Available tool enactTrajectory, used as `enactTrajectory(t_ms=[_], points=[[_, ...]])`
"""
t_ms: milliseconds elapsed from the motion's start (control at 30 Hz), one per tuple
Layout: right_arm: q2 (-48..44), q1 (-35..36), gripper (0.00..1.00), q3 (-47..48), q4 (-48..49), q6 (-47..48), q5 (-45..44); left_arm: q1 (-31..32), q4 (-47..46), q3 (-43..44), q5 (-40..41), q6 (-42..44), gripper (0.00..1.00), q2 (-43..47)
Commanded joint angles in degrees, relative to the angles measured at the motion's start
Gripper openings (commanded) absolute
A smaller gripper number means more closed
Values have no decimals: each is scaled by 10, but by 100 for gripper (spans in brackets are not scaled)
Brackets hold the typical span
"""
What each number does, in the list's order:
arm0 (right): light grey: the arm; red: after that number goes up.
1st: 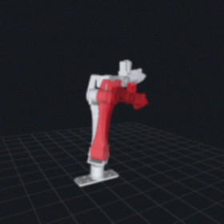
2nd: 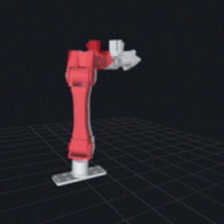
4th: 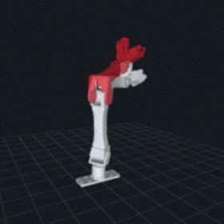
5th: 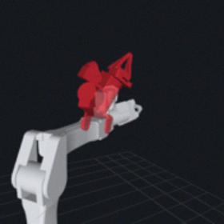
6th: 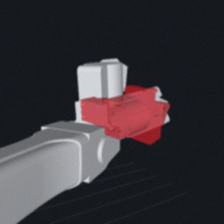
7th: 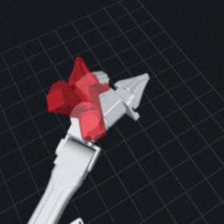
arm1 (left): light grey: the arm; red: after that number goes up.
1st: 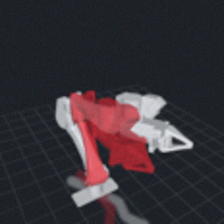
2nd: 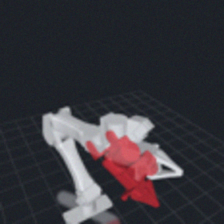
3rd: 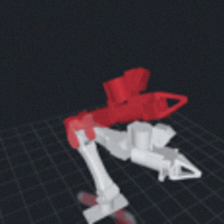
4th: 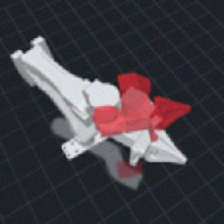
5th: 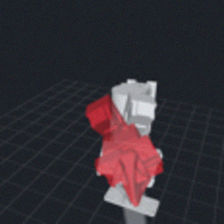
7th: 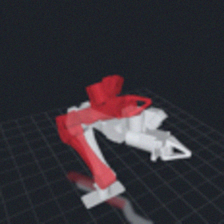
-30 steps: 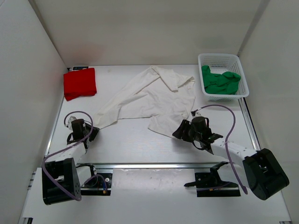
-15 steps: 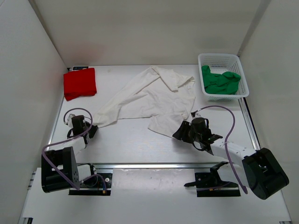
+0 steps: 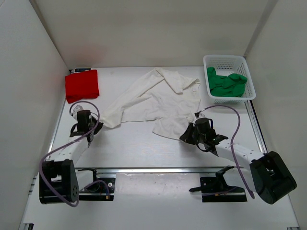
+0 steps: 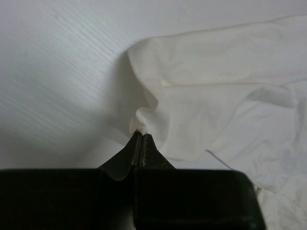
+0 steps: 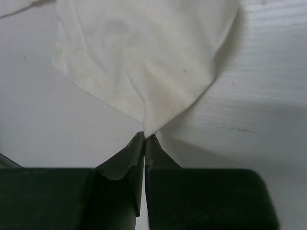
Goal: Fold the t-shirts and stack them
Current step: Flatten out the tshirt
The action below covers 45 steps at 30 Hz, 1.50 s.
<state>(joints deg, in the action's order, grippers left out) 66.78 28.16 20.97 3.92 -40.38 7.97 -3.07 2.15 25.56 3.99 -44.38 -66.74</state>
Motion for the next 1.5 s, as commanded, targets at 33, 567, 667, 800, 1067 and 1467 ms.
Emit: enactTrajectory(t_ms=[33, 567, 667, 800, 1067, 1467], points=[[-75, 2, 0, 87, -61, 39, -46, 23, 82, 89, 8, 51, 0, 65], [62, 228, 0, 1067, -488, 349, -488, -41, 391, 792, -177, 119, 0, -24], [87, 469, 0, 1007, -103, 688, -740, -44, 404, 825, -165, 120, 0, -30], [120, 419, 0, 1038, -97, 751, -743, -44, 386, 794, -152, 116, 0, -28], [152, 16, 0, 890, -339, 365, -209, -8, 305, 597, -95, 120, 0, -23], [474, -183, 0, 1194, -317, 298, 24, 1, 323, 848, -86, 105, 0, -321]])
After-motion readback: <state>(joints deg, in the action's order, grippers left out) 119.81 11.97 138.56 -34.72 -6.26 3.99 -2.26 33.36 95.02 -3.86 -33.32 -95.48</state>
